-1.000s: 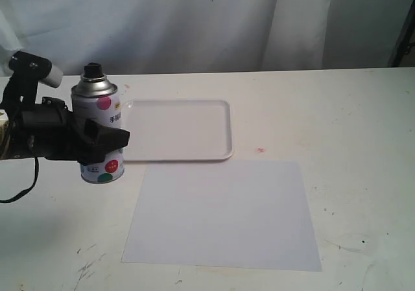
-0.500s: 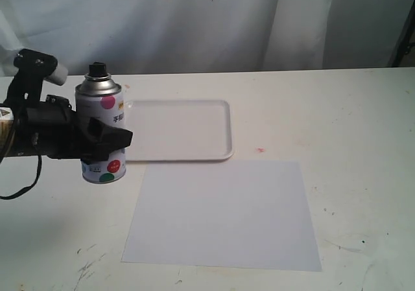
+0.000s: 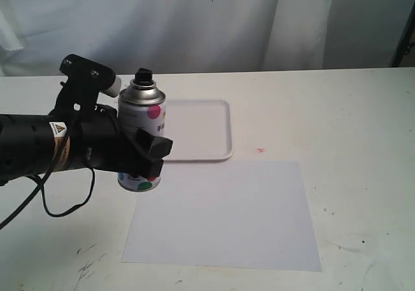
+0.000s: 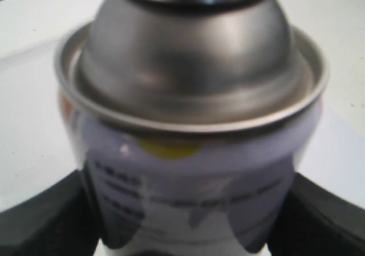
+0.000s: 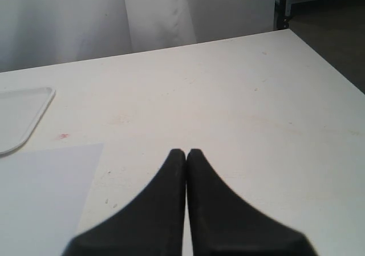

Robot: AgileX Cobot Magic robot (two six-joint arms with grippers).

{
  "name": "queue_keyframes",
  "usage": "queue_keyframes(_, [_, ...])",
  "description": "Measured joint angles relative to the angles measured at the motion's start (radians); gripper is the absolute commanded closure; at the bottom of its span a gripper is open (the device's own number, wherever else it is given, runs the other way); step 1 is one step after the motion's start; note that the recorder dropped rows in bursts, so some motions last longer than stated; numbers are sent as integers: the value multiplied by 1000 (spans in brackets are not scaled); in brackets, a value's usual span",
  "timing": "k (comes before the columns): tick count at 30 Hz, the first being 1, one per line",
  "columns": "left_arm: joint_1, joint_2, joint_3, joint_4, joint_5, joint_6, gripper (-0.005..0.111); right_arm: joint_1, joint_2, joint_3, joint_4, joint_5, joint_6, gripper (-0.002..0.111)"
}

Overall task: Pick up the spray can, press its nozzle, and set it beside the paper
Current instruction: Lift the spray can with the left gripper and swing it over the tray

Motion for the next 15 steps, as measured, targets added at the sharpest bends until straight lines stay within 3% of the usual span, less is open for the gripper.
queue_keyframes(5, [0, 0, 0, -91, -91, 49, 107, 0, 0, 0, 0, 0, 0, 108])
queue_keyframes(10, [-4, 0, 0, -298, -122, 297, 107, 0, 0, 0, 0, 0, 0, 108])
queue_keyframes(15, [-4, 0, 0, -499, -49, 600, 107, 0, 0, 0, 0, 0, 0, 108])
